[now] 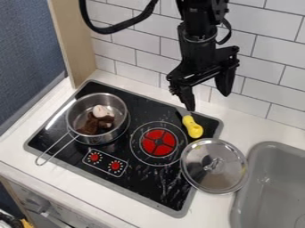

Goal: Put the silver lid on the right side burner

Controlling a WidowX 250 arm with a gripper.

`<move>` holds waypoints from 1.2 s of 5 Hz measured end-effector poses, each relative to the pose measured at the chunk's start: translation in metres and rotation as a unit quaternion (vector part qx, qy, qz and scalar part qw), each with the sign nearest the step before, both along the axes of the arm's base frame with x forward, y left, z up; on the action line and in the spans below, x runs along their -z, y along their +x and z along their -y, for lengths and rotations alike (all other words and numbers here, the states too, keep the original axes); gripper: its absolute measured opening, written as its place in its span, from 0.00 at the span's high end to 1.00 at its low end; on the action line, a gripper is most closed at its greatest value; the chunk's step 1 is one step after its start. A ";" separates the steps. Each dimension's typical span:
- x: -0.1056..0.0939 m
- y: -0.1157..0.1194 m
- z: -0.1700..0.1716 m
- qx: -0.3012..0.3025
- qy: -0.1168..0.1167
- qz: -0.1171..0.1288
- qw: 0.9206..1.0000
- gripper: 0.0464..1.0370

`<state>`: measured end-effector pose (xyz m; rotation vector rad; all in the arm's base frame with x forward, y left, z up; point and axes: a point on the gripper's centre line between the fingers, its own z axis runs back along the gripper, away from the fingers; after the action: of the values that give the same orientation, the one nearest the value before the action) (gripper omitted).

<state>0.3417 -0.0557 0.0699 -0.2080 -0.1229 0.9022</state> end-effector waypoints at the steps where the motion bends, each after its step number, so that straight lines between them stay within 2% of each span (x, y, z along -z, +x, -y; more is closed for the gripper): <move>1: 0.009 -0.002 0.000 0.002 0.002 -0.014 1.000 0.04; 2: 0.012 -0.005 -0.003 0.039 0.020 -0.014 0.999 0.04; 3: 0.003 -0.012 -0.004 0.095 0.052 -0.006 0.994 0.04; 4: -0.005 -0.027 0.000 0.185 0.053 0.015 0.981 0.04; 5: -0.001 -0.035 0.002 0.278 0.083 0.019 0.957 0.04; 6: -0.003 -0.047 0.011 0.360 0.106 0.040 0.926 0.04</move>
<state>0.2950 -0.0670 0.0733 -0.0737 -0.2024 0.1412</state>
